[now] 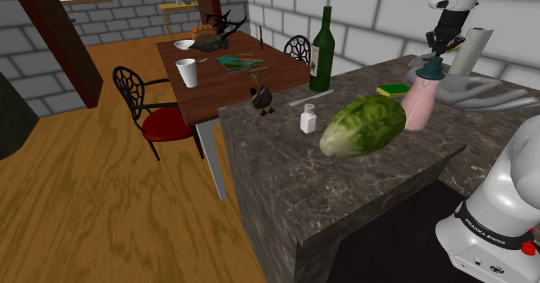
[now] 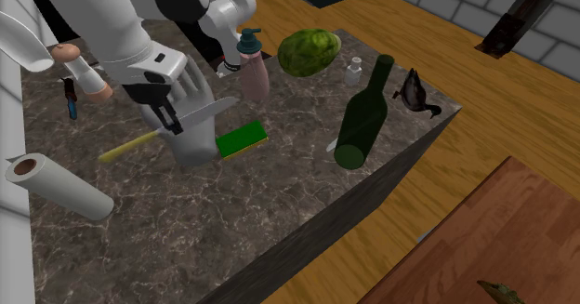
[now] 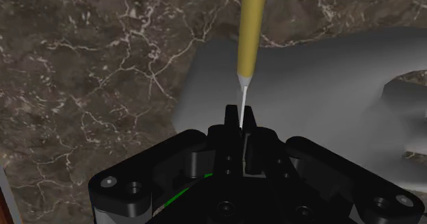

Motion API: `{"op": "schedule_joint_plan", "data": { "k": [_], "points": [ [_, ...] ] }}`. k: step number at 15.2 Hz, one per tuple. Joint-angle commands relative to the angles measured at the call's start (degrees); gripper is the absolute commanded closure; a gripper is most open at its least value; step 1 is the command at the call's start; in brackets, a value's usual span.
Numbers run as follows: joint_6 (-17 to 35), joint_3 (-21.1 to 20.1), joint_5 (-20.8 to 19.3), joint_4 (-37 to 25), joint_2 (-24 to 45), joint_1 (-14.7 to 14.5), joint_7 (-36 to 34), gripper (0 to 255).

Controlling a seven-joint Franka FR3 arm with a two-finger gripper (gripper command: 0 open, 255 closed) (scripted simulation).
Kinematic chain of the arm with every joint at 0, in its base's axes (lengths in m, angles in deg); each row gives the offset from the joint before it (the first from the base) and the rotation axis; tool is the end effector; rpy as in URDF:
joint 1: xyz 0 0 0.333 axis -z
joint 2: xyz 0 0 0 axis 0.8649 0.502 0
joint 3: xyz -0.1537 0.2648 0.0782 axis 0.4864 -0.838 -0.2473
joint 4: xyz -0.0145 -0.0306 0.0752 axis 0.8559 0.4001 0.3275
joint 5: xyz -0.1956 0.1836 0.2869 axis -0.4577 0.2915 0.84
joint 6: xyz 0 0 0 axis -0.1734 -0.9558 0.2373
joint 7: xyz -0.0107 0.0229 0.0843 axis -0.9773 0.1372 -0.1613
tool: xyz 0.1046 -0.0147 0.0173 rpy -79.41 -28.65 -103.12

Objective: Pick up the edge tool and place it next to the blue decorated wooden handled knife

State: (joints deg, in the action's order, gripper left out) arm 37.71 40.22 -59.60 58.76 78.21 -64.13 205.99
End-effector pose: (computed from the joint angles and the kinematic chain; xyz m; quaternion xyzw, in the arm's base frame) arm 0.3291 -0.4625 0.5016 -0.7964 -0.6047 -0.0100 0.0035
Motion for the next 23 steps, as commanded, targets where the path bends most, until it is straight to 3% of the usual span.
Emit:
{"op": "schedule_joint_plan", "data": {
  "k": [1,5,9,16,23],
  "points": [
    [0.60,0.28,-5.98,3.79,-6.43,-0.83,-2.23,255],
    [0.16,-2.83,-15.89,10.27,-17.89,2.74,-5.73,255],
    [-1.44,-6.05,-22.54,15.50,-26.71,8.33,-6.59,255],
    [-5.40,-9.21,-30.29,22.13,-38.68,18.20,-4.06,255],
    [-10.02,-9.59,-36.07,25.63,-47.89,27.09,1.71,255]
  ]
}}
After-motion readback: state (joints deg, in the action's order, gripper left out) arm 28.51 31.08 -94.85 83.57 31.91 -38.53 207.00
